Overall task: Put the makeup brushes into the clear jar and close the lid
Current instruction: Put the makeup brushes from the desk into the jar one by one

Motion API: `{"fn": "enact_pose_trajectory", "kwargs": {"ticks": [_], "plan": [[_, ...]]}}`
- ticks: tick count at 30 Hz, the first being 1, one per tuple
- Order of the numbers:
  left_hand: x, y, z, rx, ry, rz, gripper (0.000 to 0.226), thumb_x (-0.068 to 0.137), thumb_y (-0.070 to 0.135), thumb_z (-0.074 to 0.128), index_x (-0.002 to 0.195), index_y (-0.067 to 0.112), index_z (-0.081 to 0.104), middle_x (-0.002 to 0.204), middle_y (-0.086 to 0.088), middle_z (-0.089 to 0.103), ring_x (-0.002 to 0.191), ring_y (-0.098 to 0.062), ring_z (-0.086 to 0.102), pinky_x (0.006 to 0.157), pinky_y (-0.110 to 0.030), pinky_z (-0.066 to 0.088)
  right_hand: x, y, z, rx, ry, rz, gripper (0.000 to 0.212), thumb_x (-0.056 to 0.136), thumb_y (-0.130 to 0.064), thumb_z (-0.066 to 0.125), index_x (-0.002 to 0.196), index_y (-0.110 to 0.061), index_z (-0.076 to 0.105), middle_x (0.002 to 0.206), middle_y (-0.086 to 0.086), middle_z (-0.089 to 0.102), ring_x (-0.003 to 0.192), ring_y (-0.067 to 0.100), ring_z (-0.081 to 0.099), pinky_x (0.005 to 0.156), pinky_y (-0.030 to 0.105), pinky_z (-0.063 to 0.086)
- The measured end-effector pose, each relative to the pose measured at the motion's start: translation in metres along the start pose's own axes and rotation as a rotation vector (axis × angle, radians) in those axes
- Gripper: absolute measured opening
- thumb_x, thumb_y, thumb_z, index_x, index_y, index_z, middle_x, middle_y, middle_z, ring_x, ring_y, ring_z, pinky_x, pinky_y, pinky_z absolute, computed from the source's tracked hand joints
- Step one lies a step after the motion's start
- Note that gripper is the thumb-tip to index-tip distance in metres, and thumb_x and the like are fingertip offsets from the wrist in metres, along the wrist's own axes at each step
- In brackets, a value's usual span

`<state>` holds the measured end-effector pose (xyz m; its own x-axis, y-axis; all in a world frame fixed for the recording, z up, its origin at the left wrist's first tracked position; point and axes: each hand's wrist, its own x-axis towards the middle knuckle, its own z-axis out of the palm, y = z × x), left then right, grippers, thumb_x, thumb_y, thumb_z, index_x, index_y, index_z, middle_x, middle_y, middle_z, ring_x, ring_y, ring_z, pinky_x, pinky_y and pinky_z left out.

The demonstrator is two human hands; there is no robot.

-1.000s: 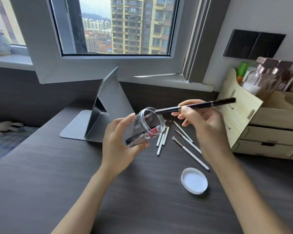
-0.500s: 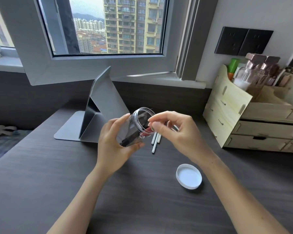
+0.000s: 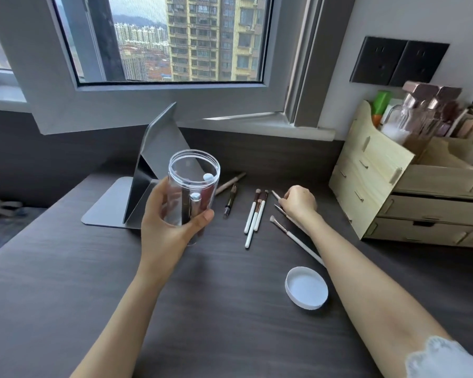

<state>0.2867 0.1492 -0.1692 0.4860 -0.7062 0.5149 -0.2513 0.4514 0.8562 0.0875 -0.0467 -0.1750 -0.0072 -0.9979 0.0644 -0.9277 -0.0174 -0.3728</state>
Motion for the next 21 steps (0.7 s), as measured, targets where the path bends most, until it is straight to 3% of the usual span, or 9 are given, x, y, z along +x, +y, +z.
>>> {"fn": "enact_pose_trajectory", "kwargs": {"ticks": [2,4,7,10,12,15,18,21], "plan": [[-0.001,0.001,0.002,0.005,-0.008,0.004,0.073,0.055,0.020,0.090,0.119,0.020,0.055,0.116,0.000,0.062,0.110,-0.013,0.058,0.079,-0.011,0.046,0.010,-0.001,0.003,-0.037,-0.040,-0.013,0.026,0.086,-0.024,0.061,0.105,-0.006,0.068,0.114,0.015,0.067,0.108,0.034,0.060,0.082,0.033,0.050],[-0.003,0.003,0.005,0.014,-0.009,0.009,0.075,0.053,0.027,0.085,0.121,0.020,0.054,0.115,0.008,0.060,0.109,-0.006,0.057,0.086,-0.014,0.045,0.016,-0.001,0.002,-0.065,-0.043,-0.020,0.025,0.088,-0.020,0.058,0.106,-0.006,0.067,0.114,0.015,0.067,0.107,0.035,0.061,0.080,0.033,0.049],[-0.004,0.006,0.006,0.050,-0.016,0.016,0.077,0.053,0.032,0.082,0.123,0.021,0.053,0.115,0.015,0.058,0.111,-0.003,0.055,0.100,-0.024,0.043,0.017,-0.001,-0.016,0.086,0.106,0.005,0.023,0.088,-0.018,0.056,0.099,-0.002,0.069,0.100,0.017,0.068,0.098,0.036,0.064,0.068,0.030,0.044],[-0.004,0.006,0.005,0.084,-0.007,0.036,0.077,0.053,0.033,0.083,0.123,0.022,0.053,0.116,0.015,0.058,0.110,0.001,0.054,0.101,-0.029,0.044,-0.005,-0.008,-0.054,0.675,0.277,-0.062,0.015,0.084,-0.008,0.057,0.098,-0.002,0.055,0.088,0.019,0.064,0.073,0.019,0.070,0.061,0.033,0.055],[-0.004,0.005,0.005,0.133,-0.008,0.067,0.079,0.053,0.032,0.089,0.123,0.026,0.052,0.115,0.014,0.058,0.110,-0.001,0.054,0.099,-0.034,0.047,-0.039,-0.017,-0.080,1.144,0.277,-0.195,0.020,0.085,0.002,0.054,0.098,-0.008,0.042,0.073,0.011,0.061,0.045,0.004,0.063,0.045,0.023,0.054],[-0.005,0.002,0.007,0.249,-0.028,0.188,0.076,0.054,0.029,0.085,0.122,0.031,0.051,0.110,0.014,0.056,0.108,-0.014,0.055,0.094,-0.033,0.045,-0.097,-0.027,-0.108,1.467,0.209,-0.462,0.033,0.085,0.005,0.055,0.102,-0.021,0.043,0.063,0.000,0.067,0.049,0.010,0.066,0.049,0.024,0.056],[-0.008,0.000,0.009,0.398,-0.088,0.298,0.077,0.055,0.032,0.084,0.125,0.022,0.054,0.111,0.007,0.055,0.104,-0.017,0.052,0.092,-0.024,0.040,-0.146,-0.036,-0.113,1.440,0.186,-0.637,0.036,0.085,0.006,0.058,0.101,-0.024,0.045,0.073,0.008,0.070,0.057,0.017,0.069,0.057,0.028,0.058],[-0.011,-0.001,0.012,0.469,-0.125,0.346,0.079,0.054,0.033,0.084,0.126,0.015,0.056,0.113,0.005,0.055,0.103,-0.013,0.049,0.091,-0.013,0.034,-0.170,-0.042,-0.096,1.152,0.175,-0.660,0.036,0.082,0.000,0.066,0.096,-0.028,0.047,0.076,0.009,0.071,0.063,0.014,0.067,0.059,0.027,0.055]]}}
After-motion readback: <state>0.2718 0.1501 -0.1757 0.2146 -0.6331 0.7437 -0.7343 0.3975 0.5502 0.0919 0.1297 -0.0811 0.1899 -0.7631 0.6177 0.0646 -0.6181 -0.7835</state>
